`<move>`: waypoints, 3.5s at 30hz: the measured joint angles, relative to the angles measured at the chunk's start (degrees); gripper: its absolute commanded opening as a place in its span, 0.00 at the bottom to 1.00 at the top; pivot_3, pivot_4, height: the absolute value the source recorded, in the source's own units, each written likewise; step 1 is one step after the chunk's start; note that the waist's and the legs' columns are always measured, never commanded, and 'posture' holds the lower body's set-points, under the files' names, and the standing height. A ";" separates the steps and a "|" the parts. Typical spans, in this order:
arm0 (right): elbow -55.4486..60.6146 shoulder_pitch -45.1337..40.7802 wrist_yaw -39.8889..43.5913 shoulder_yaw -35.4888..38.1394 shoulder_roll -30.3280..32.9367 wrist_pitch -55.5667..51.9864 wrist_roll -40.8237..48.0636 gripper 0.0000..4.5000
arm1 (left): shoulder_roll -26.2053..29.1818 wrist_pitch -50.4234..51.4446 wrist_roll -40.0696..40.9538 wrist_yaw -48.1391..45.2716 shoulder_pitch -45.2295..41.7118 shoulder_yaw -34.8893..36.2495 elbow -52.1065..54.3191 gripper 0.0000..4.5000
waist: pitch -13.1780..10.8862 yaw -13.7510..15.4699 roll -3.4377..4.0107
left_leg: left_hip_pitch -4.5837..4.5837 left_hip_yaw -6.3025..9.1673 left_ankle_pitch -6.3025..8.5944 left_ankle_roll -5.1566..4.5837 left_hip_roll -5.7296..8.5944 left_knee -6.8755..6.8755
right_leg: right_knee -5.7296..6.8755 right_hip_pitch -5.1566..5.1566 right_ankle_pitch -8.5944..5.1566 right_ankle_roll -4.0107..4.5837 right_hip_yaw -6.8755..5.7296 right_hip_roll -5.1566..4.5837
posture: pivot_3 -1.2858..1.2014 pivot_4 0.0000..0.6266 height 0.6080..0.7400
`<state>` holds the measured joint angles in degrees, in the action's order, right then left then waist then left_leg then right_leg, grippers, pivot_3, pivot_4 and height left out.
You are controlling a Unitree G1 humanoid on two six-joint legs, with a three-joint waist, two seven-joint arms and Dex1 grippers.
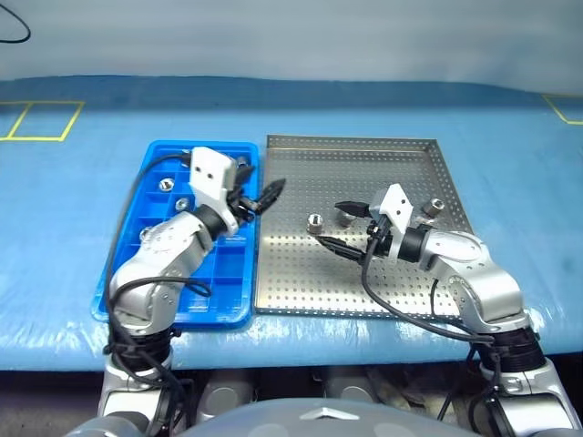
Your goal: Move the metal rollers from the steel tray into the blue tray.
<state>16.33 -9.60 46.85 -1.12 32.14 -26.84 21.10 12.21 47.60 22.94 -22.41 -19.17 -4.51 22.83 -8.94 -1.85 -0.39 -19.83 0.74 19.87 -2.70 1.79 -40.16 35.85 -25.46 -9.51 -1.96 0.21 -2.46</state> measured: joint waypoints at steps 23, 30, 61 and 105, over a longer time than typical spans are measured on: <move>12.43 9.13 -8.08 8.02 3.29 -3.77 2.84 1.00 | -1.67 -8.30 -16.09 -3.47 -11.26 -14.29 -31.93 0.70 | -0.01 -9.02 -0.01 | 0.14 -0.54 0.15 -0.41 -0.13 -0.06 | -0.03 -0.01 0.13 -0.28 0.68 0.32 | 0.38 0.24 1.00; 12.09 7.53 -7.99 6.15 3.11 -3.78 2.88 1.00 | -0.87 -8.20 -16.87 -2.94 -10.73 -13.84 -31.42 0.45 | 0.00 -9.10 0.00 | 0.17 -0.52 0.14 -0.40 -0.18 -0.06 | -0.01 -0.01 0.14 -0.29 0.70 0.33 | 0.39 0.24 1.00; 4.27 3.91 -4.12 -4.11 1.11 -3.43 0.71 1.00 | 8.09 -2.65 -6.82 -6.03 0.91 -0.95 -2.25 0.42 | -0.01 -8.12 0.02 | 0.15 -0.50 0.07 -0.25 -0.18 -0.04 | 0.04 -0.10 0.16 -0.29 0.68 0.21 | 0.44 0.24 1.00; -12.05 -11.78 13.15 -15.38 -2.81 2.84 -4.14 1.00 | 19.95 11.90 6.98 24.24 49.01 28.18 35.04 0.58 | -0.05 4.29 -0.14 | 0.03 0.43 -0.18 0.27 -0.17 0.10 | 0.01 0.13 -0.40 0.66 -0.38 0.06 | 0.56 0.24 1.00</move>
<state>4.27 -21.38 60.00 -16.50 29.32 -23.99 16.95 32.16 59.50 29.92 1.83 29.84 23.68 57.87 -8.99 2.43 -0.53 -19.80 1.17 19.69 -2.43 1.62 -40.06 35.86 -25.33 -9.92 -1.30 -0.16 -2.41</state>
